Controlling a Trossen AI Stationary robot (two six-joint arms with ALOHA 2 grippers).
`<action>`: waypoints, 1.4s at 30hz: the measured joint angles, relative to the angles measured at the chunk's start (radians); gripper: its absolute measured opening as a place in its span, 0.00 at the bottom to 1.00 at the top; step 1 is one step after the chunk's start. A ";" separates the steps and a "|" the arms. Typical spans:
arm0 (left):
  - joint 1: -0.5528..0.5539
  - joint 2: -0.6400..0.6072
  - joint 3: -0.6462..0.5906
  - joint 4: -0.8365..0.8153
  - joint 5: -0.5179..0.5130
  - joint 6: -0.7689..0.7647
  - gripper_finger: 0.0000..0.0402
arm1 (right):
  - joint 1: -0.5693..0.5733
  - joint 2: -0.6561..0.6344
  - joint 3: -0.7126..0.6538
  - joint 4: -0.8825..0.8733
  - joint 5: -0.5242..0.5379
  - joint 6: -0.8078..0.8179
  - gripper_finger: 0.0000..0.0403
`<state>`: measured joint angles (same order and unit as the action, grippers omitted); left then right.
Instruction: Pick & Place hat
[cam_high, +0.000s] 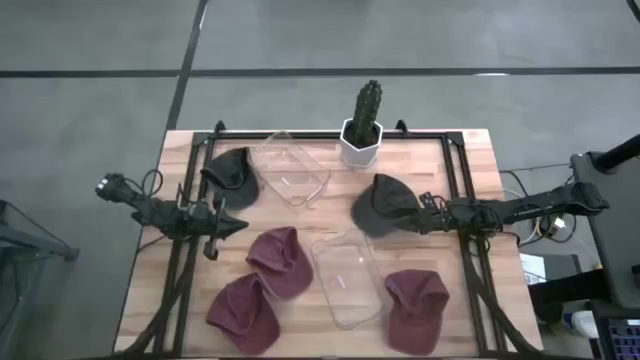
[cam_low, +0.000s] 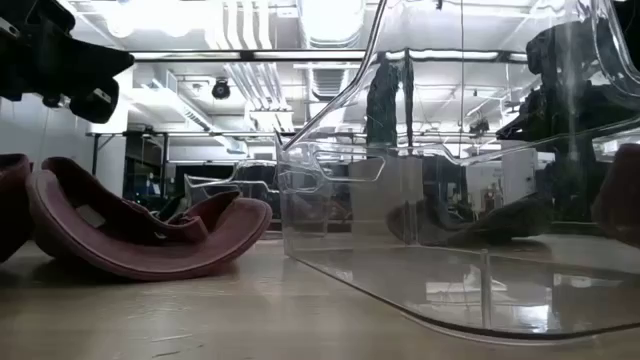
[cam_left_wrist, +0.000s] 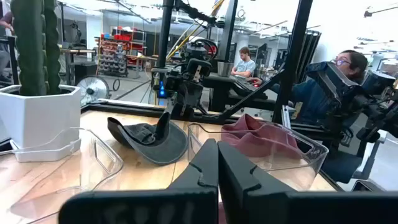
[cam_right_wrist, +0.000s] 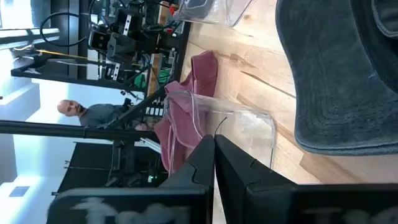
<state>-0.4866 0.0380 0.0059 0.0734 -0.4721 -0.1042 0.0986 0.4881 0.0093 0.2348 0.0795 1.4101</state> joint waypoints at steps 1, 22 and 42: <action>0.000 0.000 0.000 0.000 0.000 -0.001 0.00 | 0.000 0.000 0.000 0.000 0.000 0.000 0.02; 0.000 0.000 0.000 0.000 0.000 -0.030 0.00 | 0.000 -0.002 0.009 0.053 0.030 0.022 0.02; 0.000 0.000 0.000 0.006 -0.001 -0.031 0.00 | -0.001 0.216 0.438 -0.806 0.132 0.138 0.17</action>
<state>-0.4866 0.0383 0.0059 0.0794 -0.4732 -0.1352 0.0978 0.7039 0.4469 -0.5708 0.2120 1.5481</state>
